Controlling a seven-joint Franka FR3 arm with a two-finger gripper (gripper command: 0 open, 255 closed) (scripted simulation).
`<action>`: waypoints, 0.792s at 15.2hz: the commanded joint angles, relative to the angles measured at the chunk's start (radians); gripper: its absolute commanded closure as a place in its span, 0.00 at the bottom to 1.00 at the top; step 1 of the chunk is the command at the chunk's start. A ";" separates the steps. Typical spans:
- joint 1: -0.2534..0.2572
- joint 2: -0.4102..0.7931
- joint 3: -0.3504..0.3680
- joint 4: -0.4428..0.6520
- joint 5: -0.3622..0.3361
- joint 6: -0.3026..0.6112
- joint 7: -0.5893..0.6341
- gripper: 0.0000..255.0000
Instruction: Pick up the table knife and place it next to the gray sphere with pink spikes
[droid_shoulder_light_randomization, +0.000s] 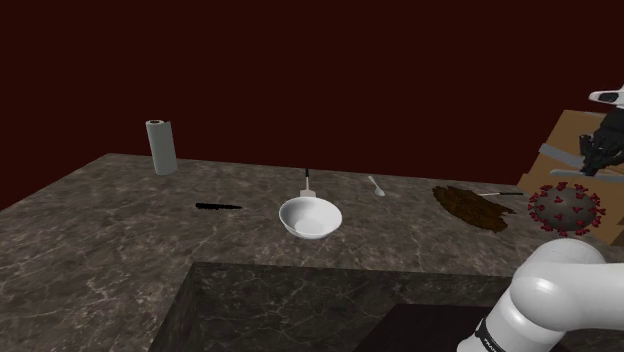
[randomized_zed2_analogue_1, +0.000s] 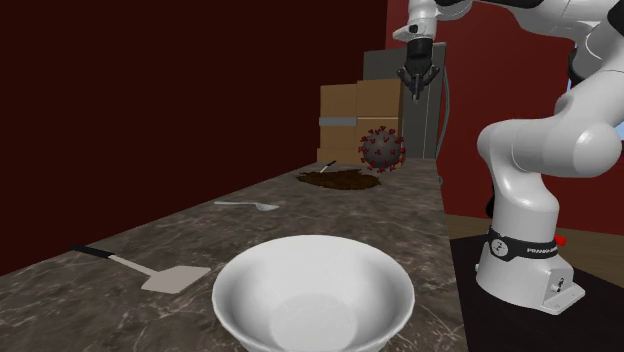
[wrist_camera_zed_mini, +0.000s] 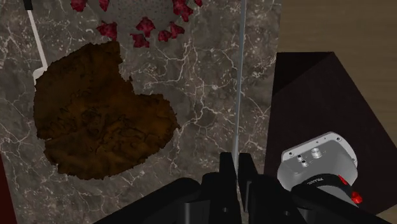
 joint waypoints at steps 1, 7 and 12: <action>-0.006 -0.008 -0.027 0.029 -0.030 -0.017 -0.047 1.00; -0.024 -0.045 -0.077 0.006 -0.085 0.000 -0.095 1.00; -0.041 -0.079 -0.100 -0.068 -0.111 0.044 -0.085 1.00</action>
